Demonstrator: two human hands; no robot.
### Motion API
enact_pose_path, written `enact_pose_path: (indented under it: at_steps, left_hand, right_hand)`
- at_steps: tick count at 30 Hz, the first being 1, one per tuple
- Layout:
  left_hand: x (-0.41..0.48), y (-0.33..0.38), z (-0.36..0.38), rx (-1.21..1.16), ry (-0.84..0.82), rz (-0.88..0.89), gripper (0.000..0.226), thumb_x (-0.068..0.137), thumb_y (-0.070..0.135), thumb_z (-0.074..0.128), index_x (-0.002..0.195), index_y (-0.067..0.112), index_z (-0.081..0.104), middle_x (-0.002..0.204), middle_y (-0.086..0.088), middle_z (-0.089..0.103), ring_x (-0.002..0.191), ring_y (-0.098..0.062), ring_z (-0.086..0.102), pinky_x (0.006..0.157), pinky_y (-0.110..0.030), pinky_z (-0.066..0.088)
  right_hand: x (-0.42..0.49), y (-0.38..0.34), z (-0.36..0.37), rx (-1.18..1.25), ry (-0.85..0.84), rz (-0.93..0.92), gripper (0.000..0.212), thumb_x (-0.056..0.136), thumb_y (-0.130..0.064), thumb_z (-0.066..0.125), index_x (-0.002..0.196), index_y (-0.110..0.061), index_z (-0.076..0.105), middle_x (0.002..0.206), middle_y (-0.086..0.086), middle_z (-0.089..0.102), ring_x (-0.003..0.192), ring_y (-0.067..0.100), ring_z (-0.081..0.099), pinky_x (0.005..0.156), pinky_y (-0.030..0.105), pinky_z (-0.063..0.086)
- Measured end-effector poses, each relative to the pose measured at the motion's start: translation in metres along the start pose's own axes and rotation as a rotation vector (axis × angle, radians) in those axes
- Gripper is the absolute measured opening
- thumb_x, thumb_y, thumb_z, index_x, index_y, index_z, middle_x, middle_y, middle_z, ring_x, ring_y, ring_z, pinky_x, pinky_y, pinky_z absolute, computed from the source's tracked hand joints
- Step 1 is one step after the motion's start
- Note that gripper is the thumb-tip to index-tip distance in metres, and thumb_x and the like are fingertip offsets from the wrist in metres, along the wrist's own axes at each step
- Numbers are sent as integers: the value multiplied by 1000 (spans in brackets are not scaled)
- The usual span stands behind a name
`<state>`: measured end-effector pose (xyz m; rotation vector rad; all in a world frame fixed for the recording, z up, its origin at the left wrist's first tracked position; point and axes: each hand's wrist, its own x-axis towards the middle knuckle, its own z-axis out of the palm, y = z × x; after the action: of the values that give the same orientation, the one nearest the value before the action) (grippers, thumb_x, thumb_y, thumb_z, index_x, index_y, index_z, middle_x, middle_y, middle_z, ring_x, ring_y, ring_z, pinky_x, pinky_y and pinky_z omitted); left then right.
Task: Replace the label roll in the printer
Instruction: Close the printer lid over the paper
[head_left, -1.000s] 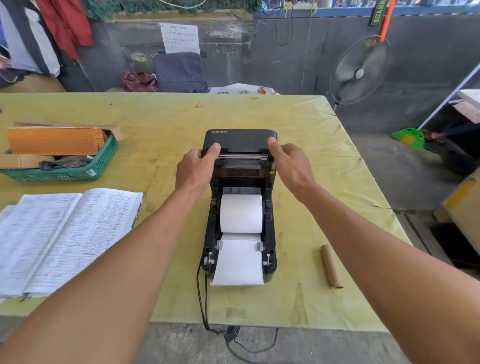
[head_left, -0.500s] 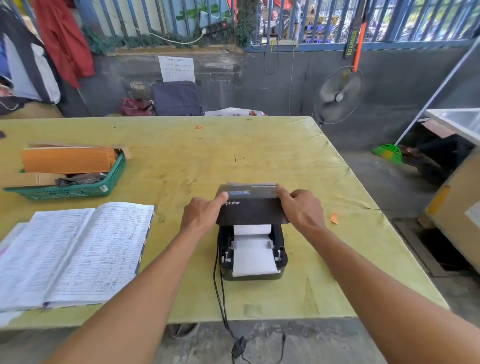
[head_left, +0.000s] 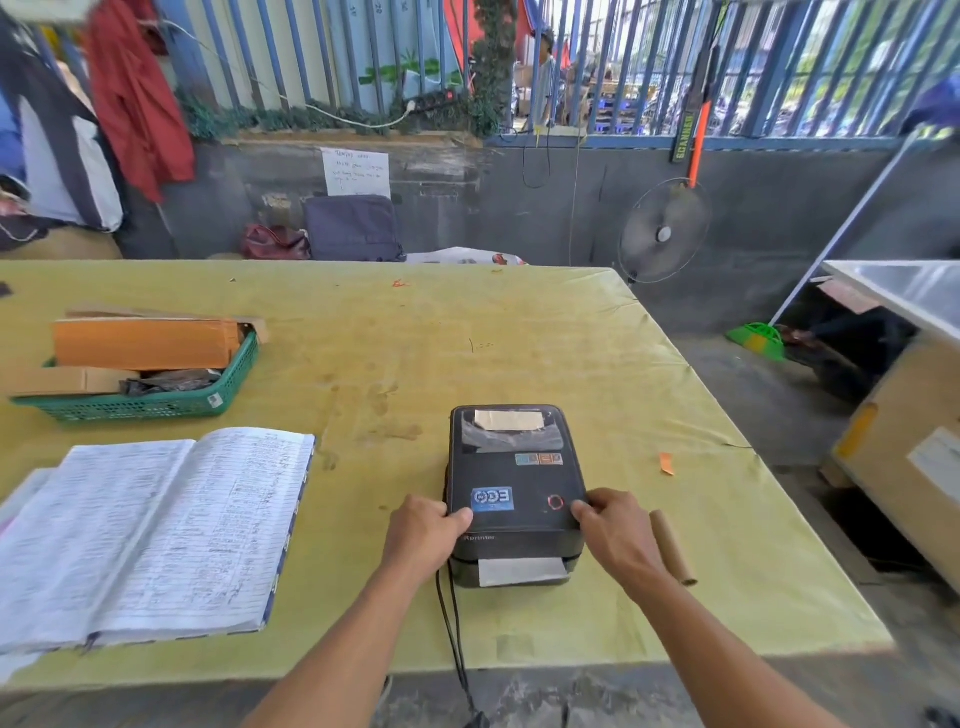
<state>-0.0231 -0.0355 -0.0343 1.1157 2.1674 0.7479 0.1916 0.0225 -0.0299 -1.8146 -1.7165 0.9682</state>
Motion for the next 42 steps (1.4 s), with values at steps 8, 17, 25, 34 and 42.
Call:
enact_pose_path:
  at_steps: [8, 17, 25, 34, 42]
  left_hand:
    - [-4, -4, 2, -60, -21, -38, 32, 87, 35, 68, 65, 13, 58, 61, -2, 51, 56, -18, 44, 54, -27, 28]
    - [-12, -4, 6, -82, -4, -60, 37, 90, 34, 64, 71, 3, 59, 69, -12, 60, 63, -24, 48, 58, -29, 33]
    - [-11, -4, 8, -142, -9, -87, 28, 88, 37, 66, 73, 14, 61, 85, -14, 70, 75, -28, 65, 76, -33, 52]
    - [-5, 4, 5, -253, -8, -232, 43, 86, 26, 72, 60, 23, 38, 83, -6, 58, 71, -22, 59, 72, -35, 53]
    - [-10, 4, 9, -431, -27, -297, 13, 88, 23, 71, 86, 16, 61, 96, -10, 64, 76, -24, 63, 65, -34, 44]
  right_hand:
    - [-9, 12, 6, 161, 43, 32, 16, 94, -24, 63, 100, -16, 75, 88, 1, 75, 86, 23, 68, 78, 34, 53]
    - [-10, 16, 15, 182, 68, 73, 31, 97, -34, 60, 112, -10, 73, 99, 8, 76, 91, 31, 72, 87, 43, 56]
    - [-10, 17, 17, 220, 78, 86, 27, 96, -33, 61, 107, -11, 73, 87, 11, 76, 83, 33, 73, 86, 47, 57]
    - [-7, 18, 14, 258, 23, 108, 34, 94, -34, 63, 116, -9, 71, 93, 9, 76, 88, 33, 72, 89, 49, 56]
    - [-4, 20, 12, 274, -28, 117, 36, 93, -38, 64, 118, -12, 68, 99, 8, 74, 94, 31, 71, 88, 50, 57]
